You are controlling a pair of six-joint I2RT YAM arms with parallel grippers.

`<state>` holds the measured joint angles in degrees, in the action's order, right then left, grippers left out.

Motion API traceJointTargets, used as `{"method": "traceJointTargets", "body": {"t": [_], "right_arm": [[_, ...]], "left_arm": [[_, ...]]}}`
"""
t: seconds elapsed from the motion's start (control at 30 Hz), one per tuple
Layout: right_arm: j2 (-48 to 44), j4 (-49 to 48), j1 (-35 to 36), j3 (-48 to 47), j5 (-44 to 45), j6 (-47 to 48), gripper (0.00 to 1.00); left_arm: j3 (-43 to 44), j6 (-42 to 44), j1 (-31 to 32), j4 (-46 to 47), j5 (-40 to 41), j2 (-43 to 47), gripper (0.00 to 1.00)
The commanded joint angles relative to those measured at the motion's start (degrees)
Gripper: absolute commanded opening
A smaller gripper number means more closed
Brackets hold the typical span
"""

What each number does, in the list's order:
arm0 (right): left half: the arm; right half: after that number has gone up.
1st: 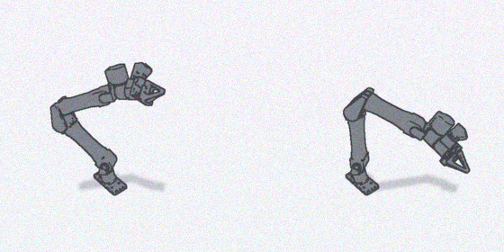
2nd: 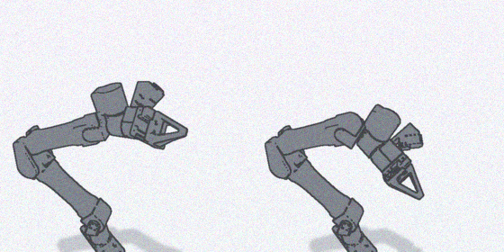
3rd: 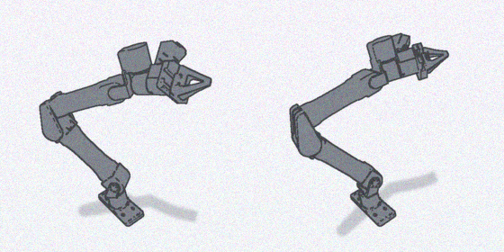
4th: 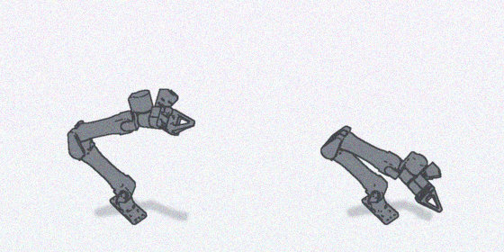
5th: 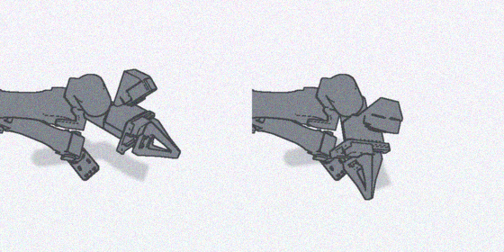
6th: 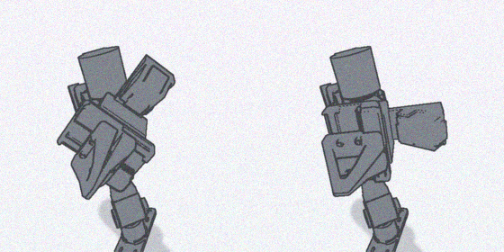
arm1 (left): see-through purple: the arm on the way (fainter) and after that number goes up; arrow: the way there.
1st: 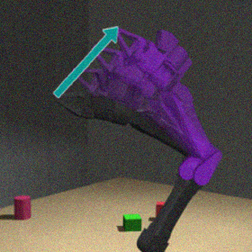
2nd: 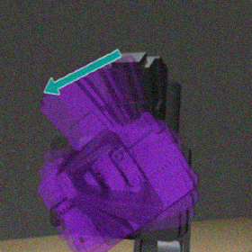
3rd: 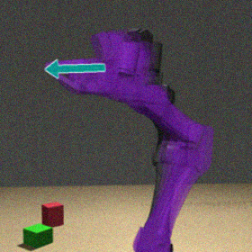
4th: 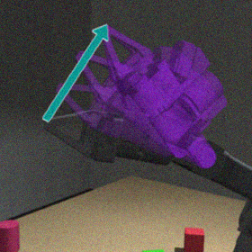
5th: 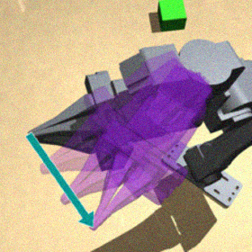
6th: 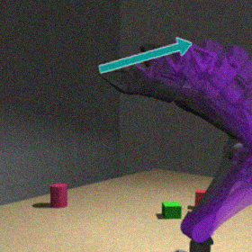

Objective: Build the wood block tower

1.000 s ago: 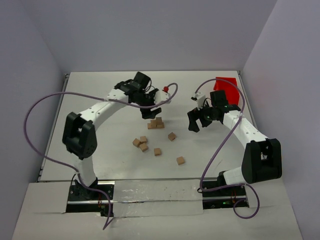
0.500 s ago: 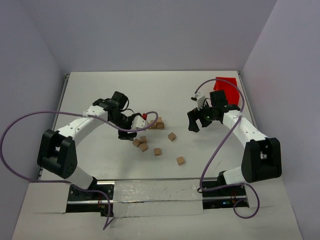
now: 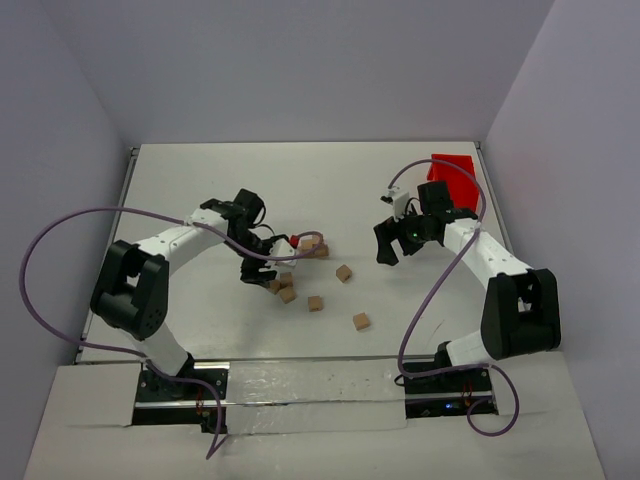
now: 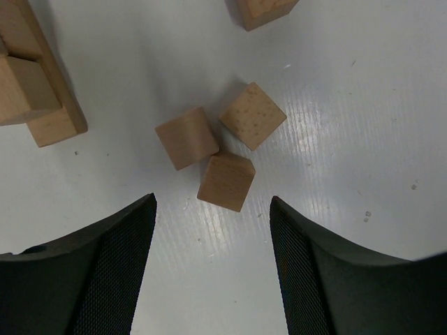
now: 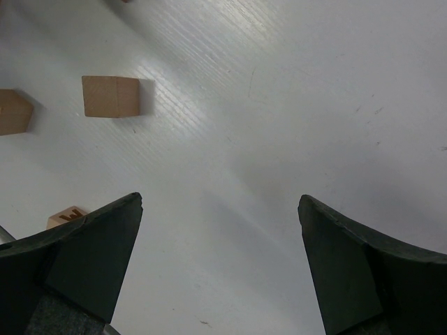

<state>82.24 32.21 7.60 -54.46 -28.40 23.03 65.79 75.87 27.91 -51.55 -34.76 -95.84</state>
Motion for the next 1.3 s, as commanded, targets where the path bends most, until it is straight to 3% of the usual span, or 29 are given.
{"method": "traceJointTargets", "body": {"t": [0.0,0.47,0.8,1.0,1.27], "right_arm": [[0.4,0.3,-0.4,-2.8,0.1,0.3,1.00],[0.8,0.6,-0.4,-2.8,-0.2,0.5,1.00],[0.8,0.8,-0.4,-2.9,-0.3,0.4,1.00],[0.4,0.8,-0.4,-3.1,-0.4,0.4,1.00],[0.2,1.0,-0.4,-3.3,0.0,0.4,1.00]], "left_arm": [[-0.6,0.7,1.2,2.5,-1.4,-1.4,0.72],[-4.8,-2.7,3.2,9.0,3.0,-3.9,0.67],[-4.5,-5.0,3.2,9.6,4.4,-2.3,0.34],[4.4,-13.9,3.2,5.5,4.3,-0.7,0.02],[15.5,-29.1,3.6,8.9,3.5,-4.5,0.01]]}}
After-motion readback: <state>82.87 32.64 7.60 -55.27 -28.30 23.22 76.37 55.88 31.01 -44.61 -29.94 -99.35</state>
